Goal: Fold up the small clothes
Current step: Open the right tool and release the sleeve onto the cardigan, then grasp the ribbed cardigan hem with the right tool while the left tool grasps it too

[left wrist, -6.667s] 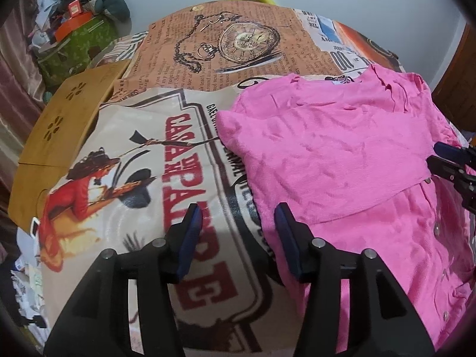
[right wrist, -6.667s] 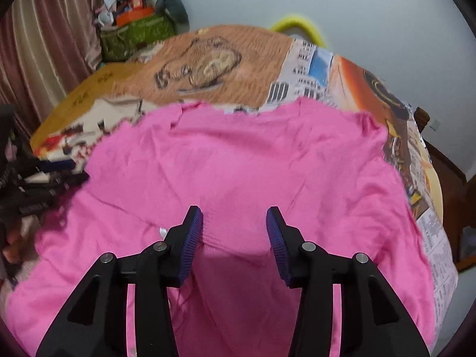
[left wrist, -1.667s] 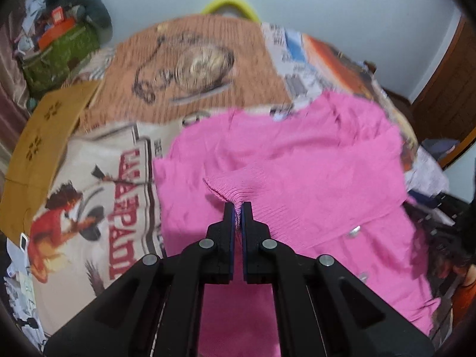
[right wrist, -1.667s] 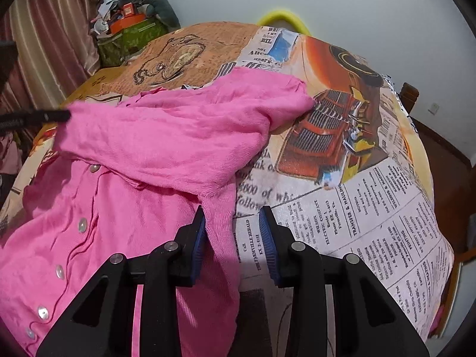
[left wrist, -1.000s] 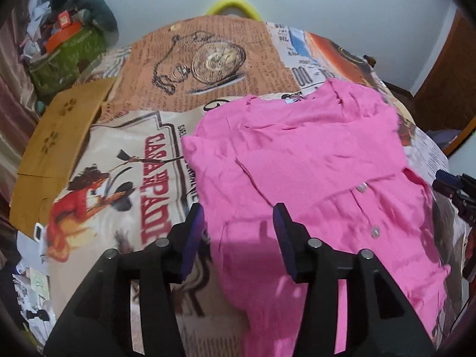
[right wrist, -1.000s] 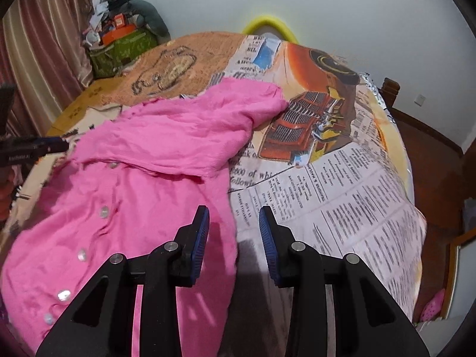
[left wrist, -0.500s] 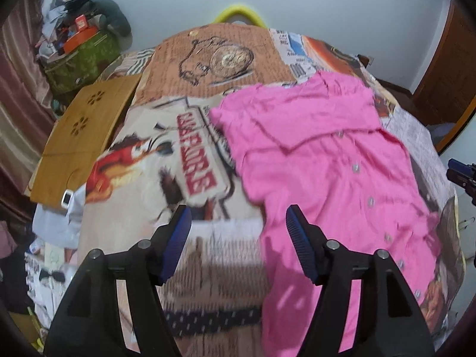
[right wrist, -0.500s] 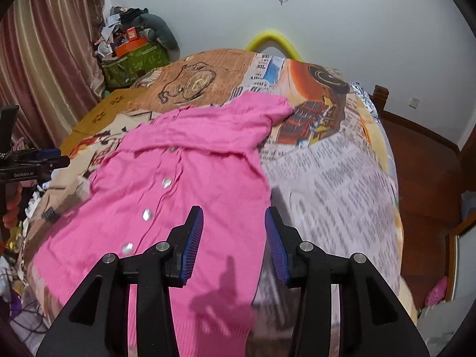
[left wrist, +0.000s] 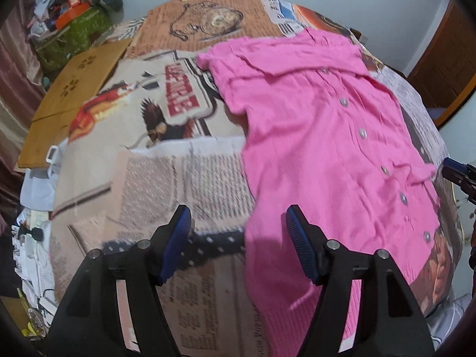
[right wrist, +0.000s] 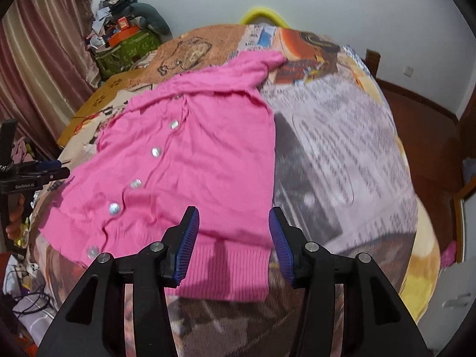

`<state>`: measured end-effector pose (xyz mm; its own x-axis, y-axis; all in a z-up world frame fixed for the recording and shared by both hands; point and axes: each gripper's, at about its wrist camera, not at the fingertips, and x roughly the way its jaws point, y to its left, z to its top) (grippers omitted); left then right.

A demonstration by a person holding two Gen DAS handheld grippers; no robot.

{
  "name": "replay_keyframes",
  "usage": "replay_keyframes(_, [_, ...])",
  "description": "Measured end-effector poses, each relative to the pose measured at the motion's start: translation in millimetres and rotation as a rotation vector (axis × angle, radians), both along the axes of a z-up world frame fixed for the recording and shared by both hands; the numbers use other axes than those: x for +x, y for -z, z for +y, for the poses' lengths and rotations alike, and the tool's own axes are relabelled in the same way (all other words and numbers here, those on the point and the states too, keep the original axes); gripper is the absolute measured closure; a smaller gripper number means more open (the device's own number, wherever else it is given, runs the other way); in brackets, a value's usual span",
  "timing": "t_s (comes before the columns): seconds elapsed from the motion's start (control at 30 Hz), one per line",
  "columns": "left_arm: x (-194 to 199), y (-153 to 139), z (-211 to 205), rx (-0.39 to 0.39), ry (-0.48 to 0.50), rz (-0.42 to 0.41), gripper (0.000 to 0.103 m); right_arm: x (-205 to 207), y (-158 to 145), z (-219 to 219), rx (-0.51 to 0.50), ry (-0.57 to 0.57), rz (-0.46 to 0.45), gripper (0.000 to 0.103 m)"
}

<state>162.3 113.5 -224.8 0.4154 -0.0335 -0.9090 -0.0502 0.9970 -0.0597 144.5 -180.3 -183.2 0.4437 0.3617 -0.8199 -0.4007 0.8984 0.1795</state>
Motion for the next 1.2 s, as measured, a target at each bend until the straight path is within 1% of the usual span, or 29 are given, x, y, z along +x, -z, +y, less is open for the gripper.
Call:
replay_keyframes(0.1, [-3, 9, -5, -0.037, -0.005, 0.021, 0.037, -1, 13, -3, -0.005, 0.013, 0.037, 0.058])
replay_keyframes(0.17, [-5, 14, -6, -0.066, -0.011, 0.028, 0.045, -3, 19, -6, -0.006, 0.018, 0.057, 0.058])
replay_keyframes(0.2, [-6, 14, -7, -0.078, -0.011, 0.024, 0.052, -3, 23, -6, -0.006, 0.021, 0.067, 0.058])
replay_keyframes(0.23, [-7, 14, -8, -0.091, -0.008, 0.019, 0.061, -2, 28, -7, -0.005, 0.021, 0.081, 0.058])
replay_keyframes(0.27, [-8, 14, -10, -0.110, -0.003, 0.011, 0.066, -2, 31, -7, -0.002, 0.022, 0.090, 0.058])
replay_keyframes(0.33, [-10, 13, -15, -0.118, 0.005, -0.001, 0.079, -1, 37, -7, 0.003, 0.019, 0.105, 0.058])
replay_keyframes(0.37, [-11, 12, -19, -0.112, 0.012, -0.010, 0.081, -1, 40, -7, 0.003, 0.017, 0.109, 0.058])
replay_keyframes(0.43, [-13, 11, -24, -0.106, 0.027, -0.022, 0.091, -1, 42, -6, 0.011, 0.013, 0.104, 0.058])
replay_keyframes(0.5, [-13, 9, -26, -0.105, 0.035, -0.025, 0.095, 0, 43, -6, 0.016, 0.009, 0.103, 0.059])
replay_keyframes(0.57, [-13, 8, -28, -0.092, 0.042, -0.031, 0.096, 1, 44, -3, 0.008, -0.004, 0.099, 0.069])
replay_keyframes(0.63, [-13, 5, -29, -0.067, 0.041, -0.042, 0.096, 0, 44, 0, 0.002, -0.030, 0.099, 0.089])
replay_keyframes(0.7, [-12, 0, -26, -0.036, 0.026, -0.066, 0.096, 1, 44, 3, 0.001, -0.050, 0.103, 0.095])
replay_keyframes(0.77, [-10, -8, -18, -0.035, 0.001, -0.092, 0.096, -1, 42, 7, -0.005, -0.062, 0.098, 0.096])
replay_keyframes(0.87, [-7, -23, -4, -0.032, -0.038, -0.135, 0.096, -5, 36, 8, 0.024, -0.067, 0.092, 0.096])
replay_keyframes(1.0, [-2, -38, 6, -0.016, -0.056, -0.169, 0.096, -13, 16, 8, 0.072, -0.069, 0.044, 0.096])
replay_keyframes(1.07, [2, -41, 9, -0.013, -0.066, -0.173, 0.096, -15, 4, 7, 0.096, -0.070, 0.019, 0.096])
replay_keyframes(1.13, [4, -39, 11, -0.022, -0.064, -0.154, 0.096, -16, -6, 9, 0.107, -0.072, -0.007, 0.096])
replay_keyframes(1.2, [5, -34, 9, -0.006, -0.064, -0.127, 0.096, -17, -15, 9, 0.118, -0.075, -0.026, 0.096])
